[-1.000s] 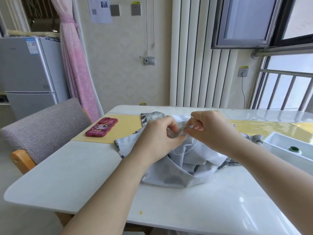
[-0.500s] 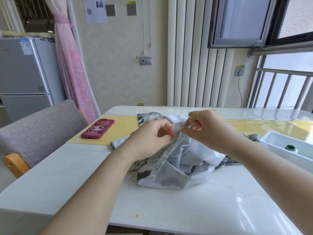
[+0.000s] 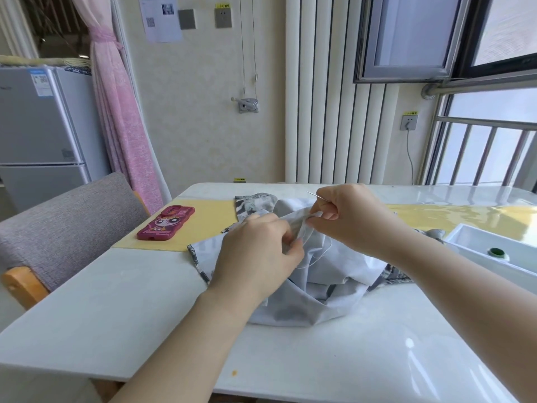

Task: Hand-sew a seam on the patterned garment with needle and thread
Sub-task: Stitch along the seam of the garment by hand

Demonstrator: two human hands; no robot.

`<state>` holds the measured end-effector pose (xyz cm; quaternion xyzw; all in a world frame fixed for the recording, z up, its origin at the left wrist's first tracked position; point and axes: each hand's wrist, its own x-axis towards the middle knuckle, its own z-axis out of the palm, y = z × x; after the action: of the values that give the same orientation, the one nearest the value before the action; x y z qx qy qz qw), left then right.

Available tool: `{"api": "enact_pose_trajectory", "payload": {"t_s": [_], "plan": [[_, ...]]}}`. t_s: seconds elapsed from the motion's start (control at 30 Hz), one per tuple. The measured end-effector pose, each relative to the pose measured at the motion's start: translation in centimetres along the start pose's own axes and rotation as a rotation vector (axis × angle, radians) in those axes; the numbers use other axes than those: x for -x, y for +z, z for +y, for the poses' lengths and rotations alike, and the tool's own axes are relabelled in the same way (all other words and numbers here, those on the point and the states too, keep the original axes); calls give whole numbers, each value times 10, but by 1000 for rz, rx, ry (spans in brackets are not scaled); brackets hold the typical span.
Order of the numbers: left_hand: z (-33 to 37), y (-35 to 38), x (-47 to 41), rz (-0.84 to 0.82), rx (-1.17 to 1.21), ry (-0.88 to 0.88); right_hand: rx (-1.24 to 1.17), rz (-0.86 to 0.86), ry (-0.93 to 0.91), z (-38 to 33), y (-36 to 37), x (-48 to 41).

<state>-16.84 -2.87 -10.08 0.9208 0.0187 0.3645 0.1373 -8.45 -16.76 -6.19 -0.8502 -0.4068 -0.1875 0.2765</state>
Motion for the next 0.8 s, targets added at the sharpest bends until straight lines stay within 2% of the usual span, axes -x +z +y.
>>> {"api": "enact_pose_trajectory", "payload": {"t_s": [0.07, 0.13, 0.3, 0.47, 0.6, 0.8], "plan": [[-2, 2, 0, 72, -44, 37, -3, 0, 7, 1, -1, 0], [-5, 2, -1, 73, -43, 32, -10, -1, 26, 3, -1, 1], [-11, -5, -5, -80, 328, -213, -47, -8, 63, 6, -2, 4], [-19, -2, -5, -69, 553, -307, -108, -19, 103, 4, -3, 6], [-21, 4, -6, -50, 544, -303, -151, -27, 126, 5, -3, 8], [-17, 4, -5, -69, 383, -159, -213, -43, 166, 6, -5, 8]]}}
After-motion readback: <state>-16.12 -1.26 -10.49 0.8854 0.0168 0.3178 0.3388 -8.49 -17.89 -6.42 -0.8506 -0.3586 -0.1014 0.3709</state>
